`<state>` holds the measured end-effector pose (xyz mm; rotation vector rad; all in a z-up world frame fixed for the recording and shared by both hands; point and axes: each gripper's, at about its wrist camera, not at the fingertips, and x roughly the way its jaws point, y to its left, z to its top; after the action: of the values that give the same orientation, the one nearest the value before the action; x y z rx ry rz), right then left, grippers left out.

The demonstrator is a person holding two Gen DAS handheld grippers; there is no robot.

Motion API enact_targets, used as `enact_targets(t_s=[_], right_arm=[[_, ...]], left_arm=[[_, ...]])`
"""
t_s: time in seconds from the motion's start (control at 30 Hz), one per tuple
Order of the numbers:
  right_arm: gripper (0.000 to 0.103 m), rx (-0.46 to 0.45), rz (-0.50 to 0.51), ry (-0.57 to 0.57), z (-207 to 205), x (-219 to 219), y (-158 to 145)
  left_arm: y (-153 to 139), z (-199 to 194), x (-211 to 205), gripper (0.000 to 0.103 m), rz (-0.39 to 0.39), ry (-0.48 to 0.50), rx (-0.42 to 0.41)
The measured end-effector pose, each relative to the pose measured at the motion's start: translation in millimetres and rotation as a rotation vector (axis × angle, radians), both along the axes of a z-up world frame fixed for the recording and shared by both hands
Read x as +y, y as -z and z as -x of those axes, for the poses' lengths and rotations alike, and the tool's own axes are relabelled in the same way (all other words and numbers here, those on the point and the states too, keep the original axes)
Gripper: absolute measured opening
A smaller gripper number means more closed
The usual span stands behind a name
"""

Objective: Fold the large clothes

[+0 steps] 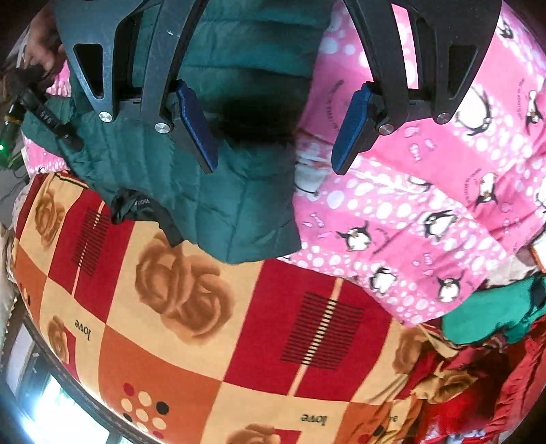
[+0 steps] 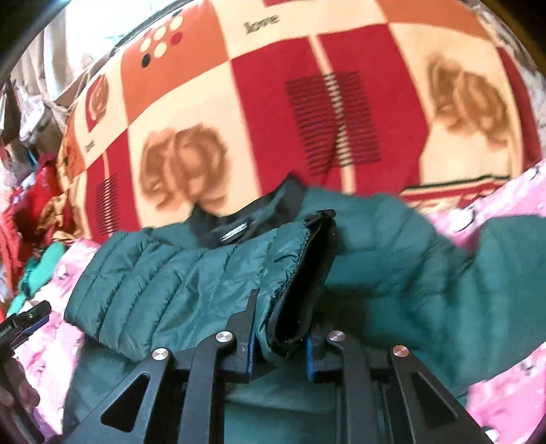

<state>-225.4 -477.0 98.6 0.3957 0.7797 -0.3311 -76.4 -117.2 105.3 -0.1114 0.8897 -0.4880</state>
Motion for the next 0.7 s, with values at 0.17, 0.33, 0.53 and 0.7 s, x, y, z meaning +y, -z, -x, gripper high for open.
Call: enact_targets(t_s=[0.17, 0.33, 0.53, 0.7], right_arm=[[0.019, -0.001, -0.025, 0.043, 9.1, -28.9, -2.6], [0.019, 0.002, -0.025, 0.037, 7.3, -35.1, 1.0], [0.019, 0.011, -0.007, 0.021, 2.0, -32.7, 3.9], [0.019, 0.024, 0.010, 0.050, 4.1, -39.8, 3.2]], left_arm=[[6.9, 2.2, -25.8, 0.069, -0.039, 0.041, -0.010], [11.7, -1.6, -43.8, 0.069, -0.082, 0.054, -0.029], [22.4, -12.9, -56.2, 0.069, -0.124, 0.037, -0.027], [32.3, -17.6, -58.1, 0.069, -0.129, 0.028, -0.007]])
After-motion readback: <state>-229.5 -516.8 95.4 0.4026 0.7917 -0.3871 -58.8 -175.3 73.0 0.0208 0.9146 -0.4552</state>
